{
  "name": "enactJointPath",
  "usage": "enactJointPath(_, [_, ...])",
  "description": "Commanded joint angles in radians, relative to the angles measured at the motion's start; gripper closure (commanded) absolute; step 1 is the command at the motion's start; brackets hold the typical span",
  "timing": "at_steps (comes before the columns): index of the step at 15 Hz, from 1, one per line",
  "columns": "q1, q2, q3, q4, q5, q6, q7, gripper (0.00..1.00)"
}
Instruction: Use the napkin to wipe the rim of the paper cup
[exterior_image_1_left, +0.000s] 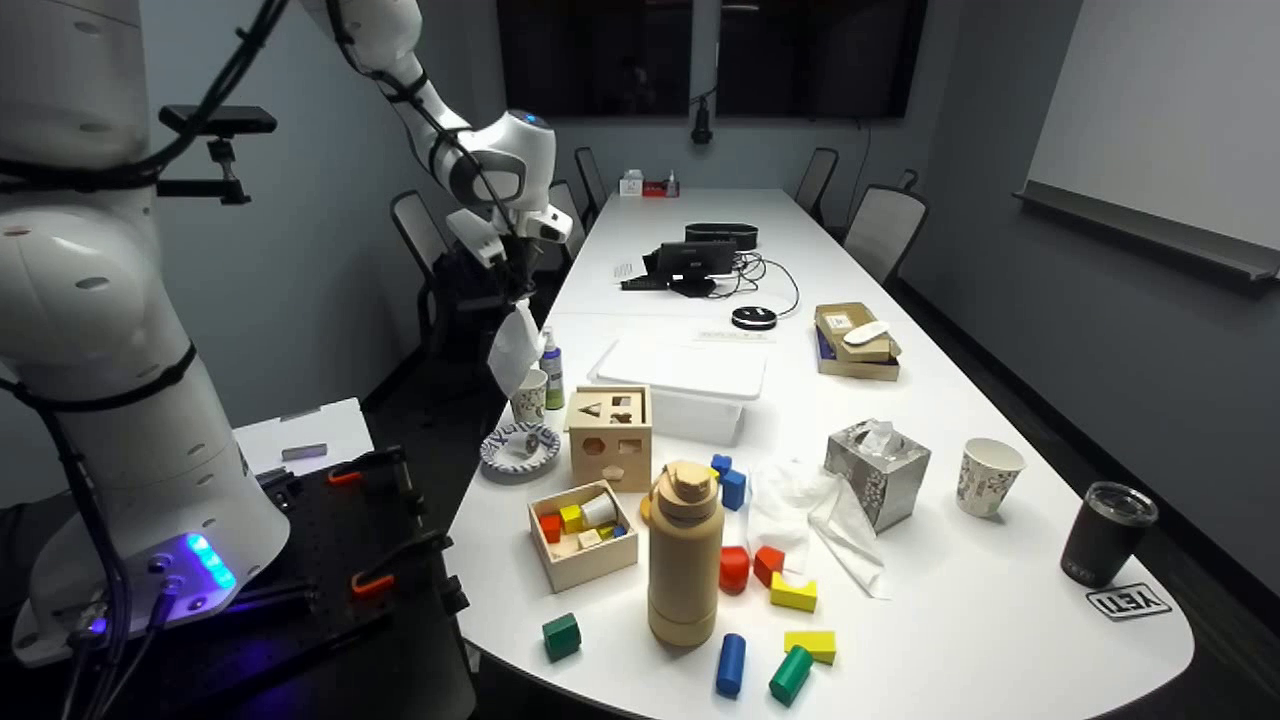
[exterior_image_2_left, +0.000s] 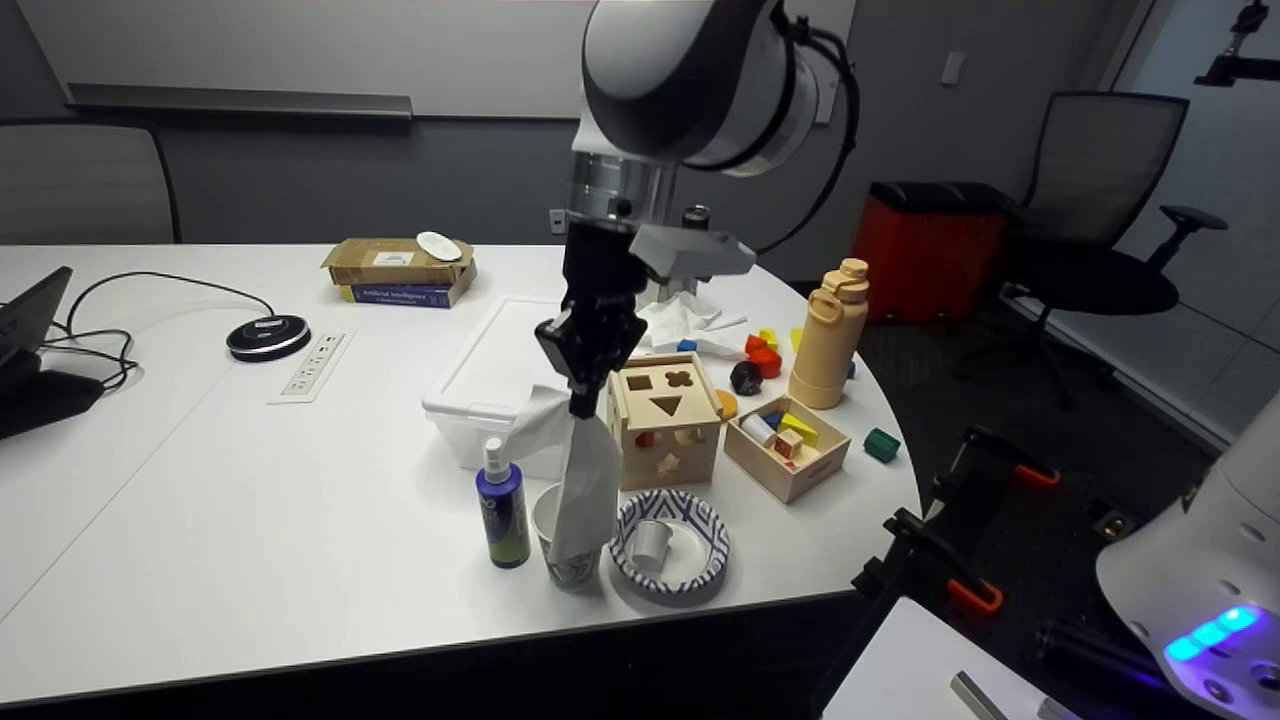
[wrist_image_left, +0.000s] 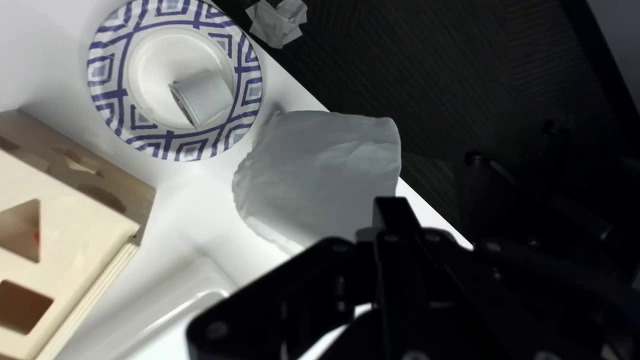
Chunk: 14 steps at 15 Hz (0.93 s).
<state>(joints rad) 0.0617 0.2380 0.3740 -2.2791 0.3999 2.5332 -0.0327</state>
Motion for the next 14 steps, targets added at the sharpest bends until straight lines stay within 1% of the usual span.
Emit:
enactJointPath(1, [0.004, -0.135, -0.092, -0.002, -0.007, -0.065, 0.010, 1.00])
enactJointPath(3, [-0.005, -0.152, -0.169, 0.026, -0.061, -0.020, 0.040, 1.00])
enactJointPath(5, [-0.029, -0.120, -0.249, 0.093, -0.110, 0.015, 0.062, 1.00])
enactJointPath(7, [-0.057, -0.057, -0.317, 0.178, -0.139, 0.059, 0.076, 1.00])
enactJointPath(9, [-0.090, 0.022, -0.366, 0.273, -0.129, 0.119, 0.076, 1.00])
enactJointPath(11, [-0.120, 0.119, -0.411, 0.375, -0.138, 0.174, 0.112, 1.00])
enactJointPath(13, [-0.130, 0.200, -0.470, 0.452, -0.180, 0.196, 0.196, 1.00])
enactJointPath(14, [-0.123, 0.240, -0.506, 0.488, -0.211, 0.201, 0.251, 1.00])
